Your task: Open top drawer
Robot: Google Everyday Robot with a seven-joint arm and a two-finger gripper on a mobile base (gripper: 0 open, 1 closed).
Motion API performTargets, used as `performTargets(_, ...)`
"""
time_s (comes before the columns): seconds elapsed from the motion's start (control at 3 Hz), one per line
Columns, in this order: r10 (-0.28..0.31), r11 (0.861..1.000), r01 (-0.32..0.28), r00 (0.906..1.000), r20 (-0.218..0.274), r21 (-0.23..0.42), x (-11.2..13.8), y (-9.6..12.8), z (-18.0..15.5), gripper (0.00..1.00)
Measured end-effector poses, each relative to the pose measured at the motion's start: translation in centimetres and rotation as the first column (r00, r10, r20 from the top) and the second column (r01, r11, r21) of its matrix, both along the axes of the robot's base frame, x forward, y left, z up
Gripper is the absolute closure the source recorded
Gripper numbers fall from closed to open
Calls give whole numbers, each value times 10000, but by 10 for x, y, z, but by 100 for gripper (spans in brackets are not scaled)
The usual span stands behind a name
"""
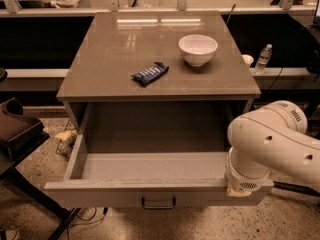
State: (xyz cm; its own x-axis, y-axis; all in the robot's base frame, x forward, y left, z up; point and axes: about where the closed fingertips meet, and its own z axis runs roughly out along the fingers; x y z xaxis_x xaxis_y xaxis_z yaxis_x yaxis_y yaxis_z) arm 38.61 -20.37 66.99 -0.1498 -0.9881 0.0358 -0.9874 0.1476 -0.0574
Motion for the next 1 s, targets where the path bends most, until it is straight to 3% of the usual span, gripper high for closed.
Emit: performTargets(1.0,2,10000,-2,10000,-7,1,0,0,0,100)
